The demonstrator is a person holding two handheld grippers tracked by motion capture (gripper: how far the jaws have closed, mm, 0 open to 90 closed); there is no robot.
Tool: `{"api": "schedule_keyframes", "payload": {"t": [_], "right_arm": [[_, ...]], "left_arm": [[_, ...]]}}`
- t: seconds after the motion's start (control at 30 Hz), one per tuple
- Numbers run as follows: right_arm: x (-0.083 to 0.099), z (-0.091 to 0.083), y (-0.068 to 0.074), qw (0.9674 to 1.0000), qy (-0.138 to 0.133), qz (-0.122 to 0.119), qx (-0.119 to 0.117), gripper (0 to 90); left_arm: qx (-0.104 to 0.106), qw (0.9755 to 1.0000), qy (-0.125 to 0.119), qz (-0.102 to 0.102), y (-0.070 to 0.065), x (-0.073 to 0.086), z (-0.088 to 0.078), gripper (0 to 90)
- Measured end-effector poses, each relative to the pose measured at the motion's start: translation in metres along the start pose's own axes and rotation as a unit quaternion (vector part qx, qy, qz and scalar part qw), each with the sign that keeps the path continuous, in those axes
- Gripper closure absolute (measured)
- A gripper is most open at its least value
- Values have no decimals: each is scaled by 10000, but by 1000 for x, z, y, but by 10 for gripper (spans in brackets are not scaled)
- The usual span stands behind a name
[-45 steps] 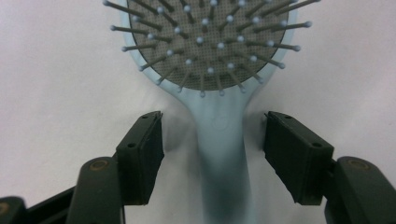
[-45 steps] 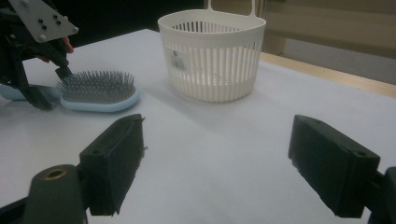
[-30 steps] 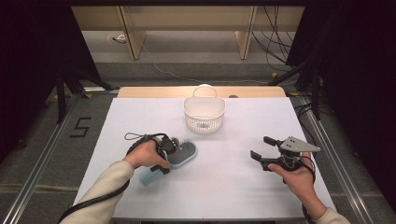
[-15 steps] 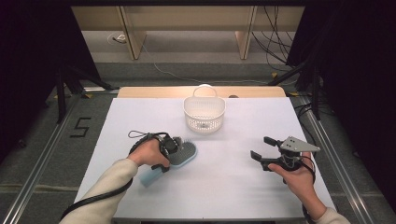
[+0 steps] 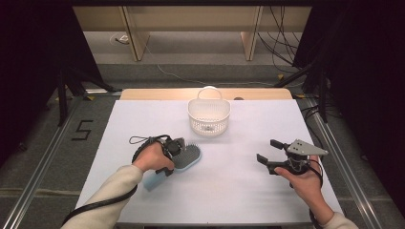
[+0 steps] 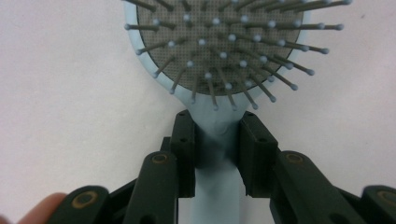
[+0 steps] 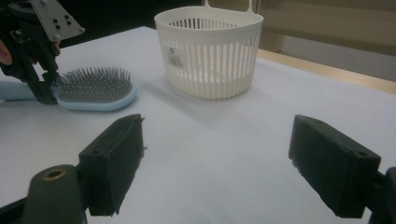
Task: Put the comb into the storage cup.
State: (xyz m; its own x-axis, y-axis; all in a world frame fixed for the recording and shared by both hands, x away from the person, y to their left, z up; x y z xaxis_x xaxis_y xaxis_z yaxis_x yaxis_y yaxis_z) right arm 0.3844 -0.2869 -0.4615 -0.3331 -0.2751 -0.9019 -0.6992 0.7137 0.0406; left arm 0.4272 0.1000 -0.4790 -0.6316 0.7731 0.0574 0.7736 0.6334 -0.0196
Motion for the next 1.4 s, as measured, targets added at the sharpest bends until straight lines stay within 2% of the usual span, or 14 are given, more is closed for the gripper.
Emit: {"api": "schedule_keyframes", "payload": {"t": [0.4, 0.77, 0.87, 0.93, 1.03, 1.17, 1.27, 1.4], "right_arm": [[1, 0, 0, 10000, 38, 1, 2, 191], [1, 1, 0, 10000, 50, 7, 7, 191], [1, 1, -1, 10000, 48, 2, 16, 192], [1, 1, -1, 10000, 67, 13, 15, 192], [2, 1, -1, 10000, 72, 13, 8, 192], [2, 1, -1, 10000, 77, 9, 10, 192], [1, 1, 0, 10000, 68, 4, -1, 192], [1, 0, 0, 10000, 53, -12, 16, 192]], "left_arm": [[-40, 10000, -72, -2, -1, 2, 0, 700], [-174, 9997, -182, 26, -4, 5, 0, 701], [-200, 9994, -285, 32, -3, 8, -1, 701], [-235, 9987, -459, -51, -3, 10, -1, 701], [-279, 9978, -599, -34, -2, 14, -3, 701], [-211, 9936, -1097, -190, 0, 20, -9, 701], [-255, 9927, -1164, -175, 0, 24, -9, 701], [-308, 9898, -1382, -183, -2, 26, -9, 700]]}}
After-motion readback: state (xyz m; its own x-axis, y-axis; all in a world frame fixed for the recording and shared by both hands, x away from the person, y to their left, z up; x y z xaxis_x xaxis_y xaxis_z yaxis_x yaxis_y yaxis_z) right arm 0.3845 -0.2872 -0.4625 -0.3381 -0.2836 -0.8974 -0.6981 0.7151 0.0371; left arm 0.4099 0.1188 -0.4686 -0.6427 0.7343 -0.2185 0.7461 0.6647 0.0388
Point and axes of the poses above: each handheld gripper's, and its own axes: z roughly forward along the jaws, x roughly out of its underside, y roughly to its left, the point moved 2 cm from there along z, roughly forward along the jaws, and after that the axes turned 5 degrees about y, right-handed, at the moved point
